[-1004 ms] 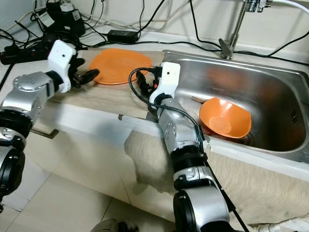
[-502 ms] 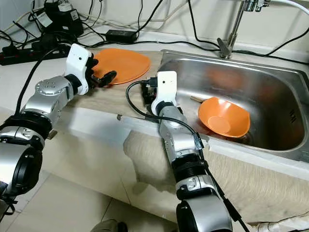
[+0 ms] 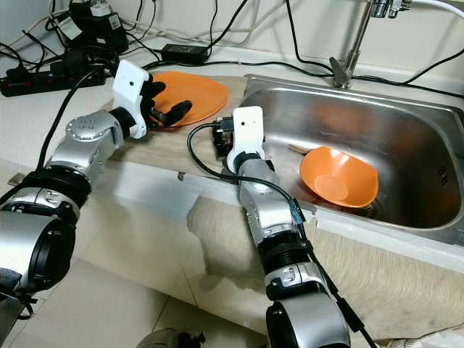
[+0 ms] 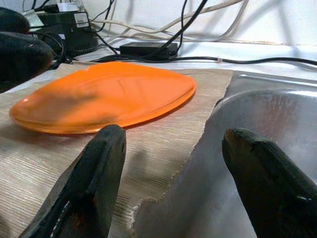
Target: Kitchen organization
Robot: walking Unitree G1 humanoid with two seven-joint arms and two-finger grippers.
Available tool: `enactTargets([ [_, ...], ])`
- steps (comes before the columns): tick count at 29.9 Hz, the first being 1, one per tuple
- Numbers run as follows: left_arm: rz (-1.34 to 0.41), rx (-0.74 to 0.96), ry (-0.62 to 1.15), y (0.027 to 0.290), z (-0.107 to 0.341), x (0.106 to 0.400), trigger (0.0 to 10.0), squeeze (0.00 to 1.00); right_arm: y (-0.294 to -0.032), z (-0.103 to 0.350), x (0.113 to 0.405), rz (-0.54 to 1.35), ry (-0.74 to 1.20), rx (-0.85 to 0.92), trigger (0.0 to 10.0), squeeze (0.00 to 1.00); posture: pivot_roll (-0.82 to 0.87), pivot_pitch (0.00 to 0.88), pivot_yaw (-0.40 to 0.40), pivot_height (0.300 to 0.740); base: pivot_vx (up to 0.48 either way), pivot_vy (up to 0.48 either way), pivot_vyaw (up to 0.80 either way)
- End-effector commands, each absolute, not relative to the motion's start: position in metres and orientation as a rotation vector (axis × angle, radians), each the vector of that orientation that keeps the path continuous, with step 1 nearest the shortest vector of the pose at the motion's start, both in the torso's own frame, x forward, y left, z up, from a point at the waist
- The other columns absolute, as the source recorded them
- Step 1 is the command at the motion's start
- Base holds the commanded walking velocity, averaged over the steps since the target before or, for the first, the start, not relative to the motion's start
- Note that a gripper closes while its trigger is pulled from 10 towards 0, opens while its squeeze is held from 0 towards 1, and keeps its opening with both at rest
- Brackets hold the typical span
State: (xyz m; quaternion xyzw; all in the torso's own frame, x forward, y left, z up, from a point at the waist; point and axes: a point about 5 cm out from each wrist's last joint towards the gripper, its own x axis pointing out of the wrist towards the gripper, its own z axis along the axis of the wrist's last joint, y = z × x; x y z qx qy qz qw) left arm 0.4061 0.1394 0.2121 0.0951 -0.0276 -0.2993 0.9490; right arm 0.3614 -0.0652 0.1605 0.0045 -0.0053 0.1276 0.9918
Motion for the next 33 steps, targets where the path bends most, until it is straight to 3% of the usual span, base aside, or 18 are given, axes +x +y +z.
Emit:
enactTargets([
  [1, -0.618, 0.191, -0.088, 0.138, 0.215, 0.405, 0.0, 0.0, -0.066, 0.162, 0.36, 0.251, -0.028, 0.005, 10.0, 0.0, 0.01, 0.0, 0.076, 0.74, 0.0, 0.0, 0.0],
  [18, -0.612, 0.196, -0.109, 0.139, 0.209, 0.403, 0.0, 0.0, -0.071, 0.163, 0.362, 0.225, -0.053, -0.034, 10.0, 0.0, 0.01, 0.001, 0.071, 0.74, 0.0, 0.0, 0.0],
  [29, -0.544, 0.088, -0.116, 0.155, 0.2, 0.399, 0.0, 0.0, -0.102, 0.176, 0.363, 0.048, -0.149, -0.175, 10.0, 0.0, 0.0, 0.0, 0.075, 0.74, 0.0, 0.0, 0.0],
  [33, -0.47, 0.004, -0.124, 0.17, 0.199, 0.393, 0.0, 0.0, -0.115, 0.173, 0.35, -0.043, -0.162, -0.242, 10.0, 0.0, 0.0, 0.0, 0.076, 0.74, 0.0, 0.0, 0.0],
])
